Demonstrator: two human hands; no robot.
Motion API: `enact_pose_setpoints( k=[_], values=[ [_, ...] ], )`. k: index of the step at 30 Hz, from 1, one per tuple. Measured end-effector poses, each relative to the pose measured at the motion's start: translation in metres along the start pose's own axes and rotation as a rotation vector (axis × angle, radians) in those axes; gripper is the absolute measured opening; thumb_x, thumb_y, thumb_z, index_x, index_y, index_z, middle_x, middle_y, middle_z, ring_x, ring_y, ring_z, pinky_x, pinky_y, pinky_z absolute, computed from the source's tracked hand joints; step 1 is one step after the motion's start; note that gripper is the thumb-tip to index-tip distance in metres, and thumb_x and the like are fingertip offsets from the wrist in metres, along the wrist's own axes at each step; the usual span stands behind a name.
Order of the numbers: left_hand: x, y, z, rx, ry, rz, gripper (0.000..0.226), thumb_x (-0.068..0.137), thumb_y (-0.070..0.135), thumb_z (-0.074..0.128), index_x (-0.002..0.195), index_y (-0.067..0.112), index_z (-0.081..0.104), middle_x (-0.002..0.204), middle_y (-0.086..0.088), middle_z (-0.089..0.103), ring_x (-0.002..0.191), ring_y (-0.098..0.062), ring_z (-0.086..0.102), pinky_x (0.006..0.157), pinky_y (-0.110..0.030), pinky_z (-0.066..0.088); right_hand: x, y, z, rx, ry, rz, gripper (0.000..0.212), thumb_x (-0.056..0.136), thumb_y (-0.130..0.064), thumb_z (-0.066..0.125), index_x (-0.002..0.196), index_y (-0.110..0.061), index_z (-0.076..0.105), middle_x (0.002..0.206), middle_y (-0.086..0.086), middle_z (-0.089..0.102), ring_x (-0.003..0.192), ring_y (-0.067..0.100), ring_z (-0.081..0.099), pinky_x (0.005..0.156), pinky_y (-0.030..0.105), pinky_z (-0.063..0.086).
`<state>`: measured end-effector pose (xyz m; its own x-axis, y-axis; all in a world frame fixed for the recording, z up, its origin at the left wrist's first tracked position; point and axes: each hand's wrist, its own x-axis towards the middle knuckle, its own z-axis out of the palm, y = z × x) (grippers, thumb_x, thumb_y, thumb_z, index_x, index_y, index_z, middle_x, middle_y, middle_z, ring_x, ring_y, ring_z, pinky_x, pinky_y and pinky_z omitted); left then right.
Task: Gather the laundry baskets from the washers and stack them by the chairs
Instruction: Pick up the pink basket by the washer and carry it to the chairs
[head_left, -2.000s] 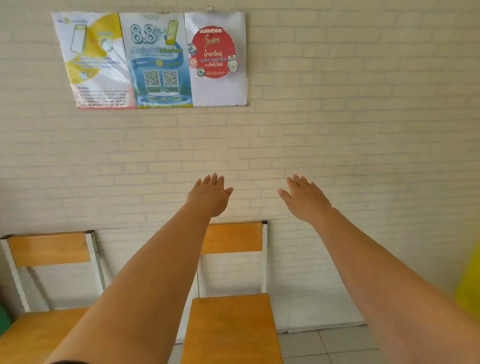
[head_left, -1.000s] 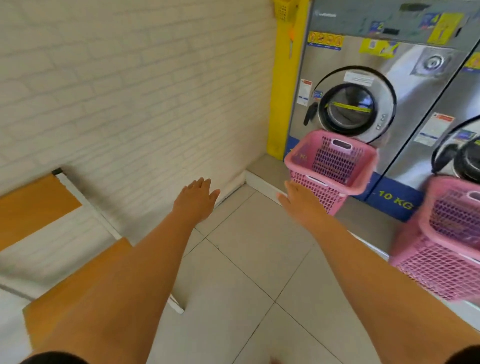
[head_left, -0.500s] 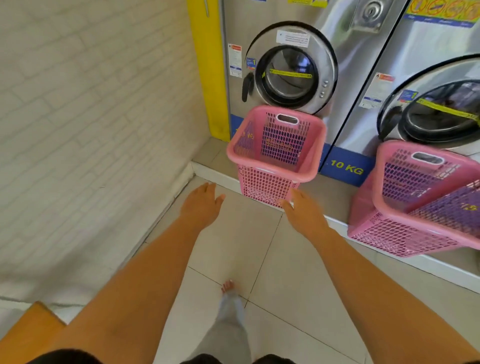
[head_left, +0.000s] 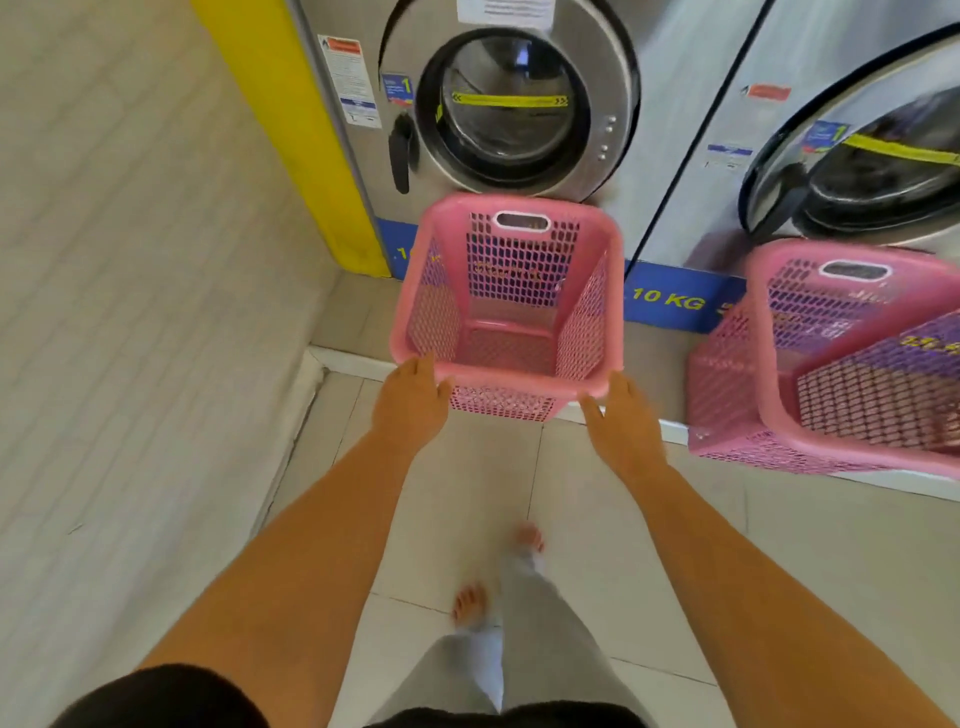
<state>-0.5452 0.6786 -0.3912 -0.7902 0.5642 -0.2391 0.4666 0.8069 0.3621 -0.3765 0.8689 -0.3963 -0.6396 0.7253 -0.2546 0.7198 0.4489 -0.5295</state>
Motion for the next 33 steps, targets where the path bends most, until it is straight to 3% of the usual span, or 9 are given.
enact_pose_setpoints(
  k=[5,15,20,25,29,33],
  values=[
    [0.069,-0.001,0.013,-0.009,-0.024,-0.066,0.043,0.097,0.027,0.047,0.13,0.0,0.044,0.131,-0.022,0.051,0.117,-0.038,0.05,0.093,-0.047,0.046,0.071,0.005,0.01,0.022,0.02,0.088,0.042,0.094,-0.027,0.053,0.125,0.001,0.047,0.117,0.021,0.056,0.109,0.041,0.051,0.09,0.048,0.043],
    [0.198,-0.011,0.044,0.039,-0.021,-0.141,0.053,0.097,0.028,0.047,0.142,0.003,0.035,0.147,-0.02,0.038,0.131,-0.039,0.039,0.107,-0.051,0.037,0.198,0.027,0.033,-0.027,0.024,0.134,0.047,0.092,-0.027,0.056,0.128,-0.001,0.039,0.125,0.022,0.052,0.106,0.043,0.053,0.087,0.049,0.043],
    [0.244,-0.027,0.06,0.07,0.02,-0.156,0.061,0.096,0.031,0.049,0.148,0.008,0.028,0.154,-0.021,0.025,0.139,-0.041,0.026,0.114,-0.051,0.027,0.241,0.038,0.049,-0.039,0.029,0.164,0.068,0.093,-0.028,0.054,0.149,-0.008,0.021,0.155,0.018,0.028,0.13,0.042,0.041,0.104,0.051,0.037],
    [0.281,-0.045,0.072,0.09,0.033,-0.173,0.066,0.095,0.036,0.052,0.152,0.024,0.022,0.161,-0.015,0.008,0.145,-0.037,0.016,0.118,-0.048,0.021,0.272,0.045,0.065,-0.121,0.025,0.092,0.074,0.094,-0.032,0.051,0.155,-0.025,0.009,0.161,0.014,0.009,0.134,0.043,0.037,0.104,0.051,0.038],
    [0.3,-0.055,0.077,0.099,0.032,-0.208,0.063,0.094,0.036,0.053,0.15,0.035,0.025,0.162,-0.012,0.003,0.145,-0.037,0.017,0.113,-0.051,0.028,0.286,0.053,0.075,-0.12,0.05,0.1,0.07,0.094,-0.035,0.052,0.152,-0.038,0.013,0.162,0.009,0.003,0.131,0.042,0.041,0.092,0.053,0.047],
    [0.304,-0.063,0.08,0.088,0.024,-0.236,0.062,0.095,0.025,0.053,0.147,0.042,0.026,0.159,-0.01,0.012,0.134,-0.039,0.036,0.099,-0.055,0.043,0.289,0.058,0.084,-0.148,0.112,0.098,0.065,0.094,-0.033,0.052,0.149,-0.044,0.018,0.162,0.003,0.011,0.114,0.041,0.056,0.073,0.047,0.053]
  ],
)
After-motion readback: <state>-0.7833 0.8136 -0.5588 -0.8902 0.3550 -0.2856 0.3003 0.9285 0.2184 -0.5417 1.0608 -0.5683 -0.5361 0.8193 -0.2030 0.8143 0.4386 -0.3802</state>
